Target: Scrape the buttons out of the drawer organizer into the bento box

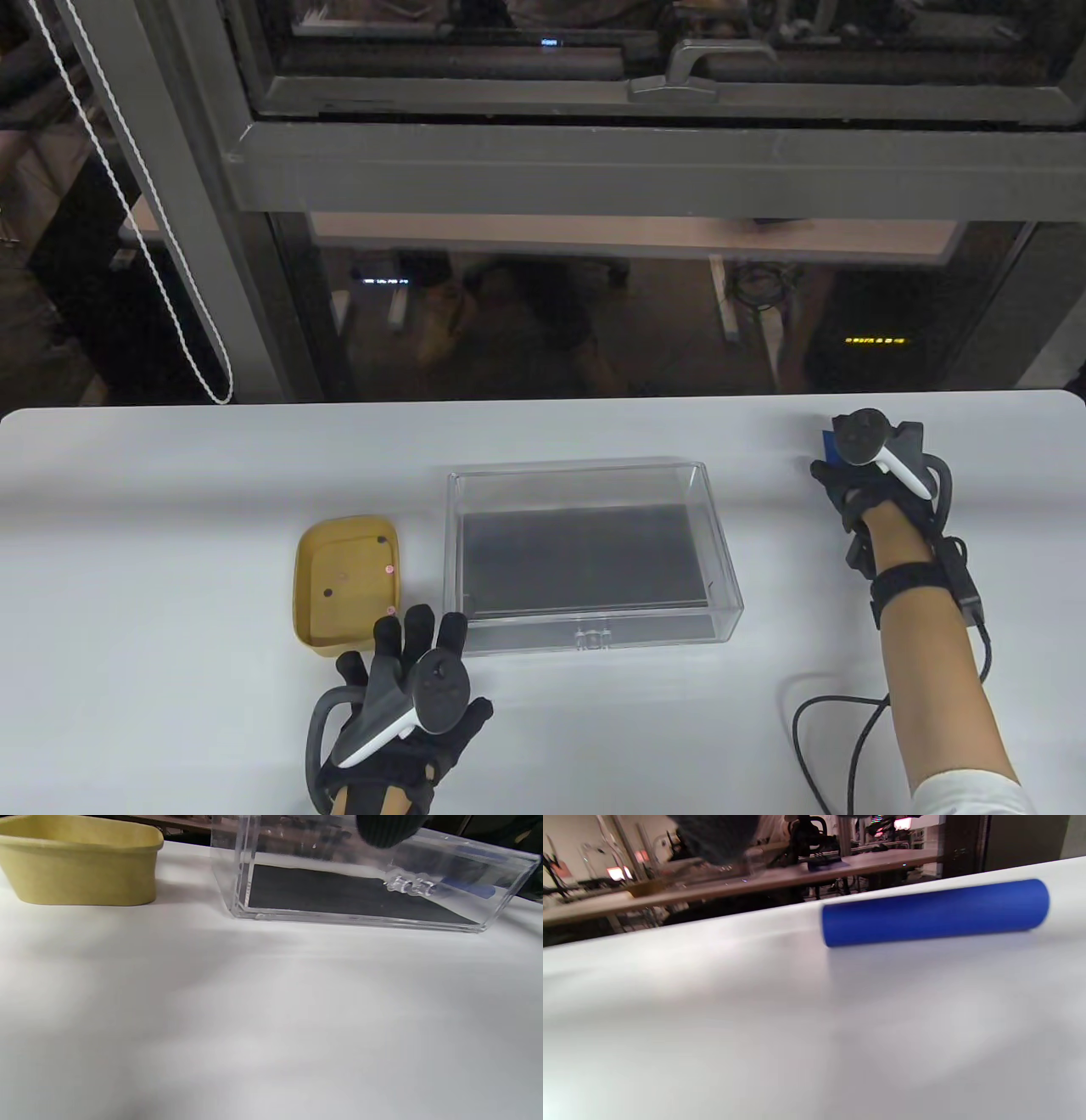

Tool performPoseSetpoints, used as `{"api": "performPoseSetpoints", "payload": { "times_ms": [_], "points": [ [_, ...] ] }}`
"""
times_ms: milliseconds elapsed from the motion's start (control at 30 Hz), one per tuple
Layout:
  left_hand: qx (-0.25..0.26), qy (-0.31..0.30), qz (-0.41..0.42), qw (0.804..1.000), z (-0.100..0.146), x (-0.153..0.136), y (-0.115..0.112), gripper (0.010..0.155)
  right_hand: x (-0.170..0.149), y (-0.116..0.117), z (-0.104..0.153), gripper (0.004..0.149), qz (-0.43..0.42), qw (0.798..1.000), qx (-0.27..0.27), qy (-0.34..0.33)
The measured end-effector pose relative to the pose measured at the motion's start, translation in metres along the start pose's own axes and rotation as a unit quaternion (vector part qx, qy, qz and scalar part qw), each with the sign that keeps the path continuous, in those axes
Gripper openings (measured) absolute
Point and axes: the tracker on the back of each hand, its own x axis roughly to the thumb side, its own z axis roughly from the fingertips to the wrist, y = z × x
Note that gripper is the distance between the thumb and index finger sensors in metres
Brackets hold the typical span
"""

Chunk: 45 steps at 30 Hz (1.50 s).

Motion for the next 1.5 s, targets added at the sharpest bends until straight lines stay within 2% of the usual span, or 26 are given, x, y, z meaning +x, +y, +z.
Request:
{"api": "performPoseSetpoints", "payload": {
  "times_ms": [200, 500, 733, 1067, 1500],
  "points": [
    [0.002, -0.02, 0.0, 1.0, 0.001, 0.007, 0.001, 0.086, 0.032, -0.022, 0.03, 0.091, -0.018, 0.999, -0.011, -0.043],
    [0.005, -0.038, 0.0, 0.999, 0.0, 0.01, 0.001, 0.086, 0.087, -0.031, 0.081, 0.095, 0.001, 0.994, -0.014, -0.108],
    [0.007, -0.049, 0.004, 0.999, -0.001, 0.01, 0.0, 0.086, 0.129, -0.026, 0.123, 0.096, 0.011, 0.989, -0.014, -0.146],
    [0.01, -0.059, 0.01, 0.998, -0.001, 0.009, -0.001, 0.086, 0.171, -0.009, 0.165, 0.096, 0.018, 0.983, 0.002, -0.182],
    [0.006, -0.071, 0.013, 0.997, -0.002, 0.011, -0.002, 0.086, 0.193, 0.012, 0.221, 0.098, 0.023, 0.971, 0.017, -0.238]
  ]
}}
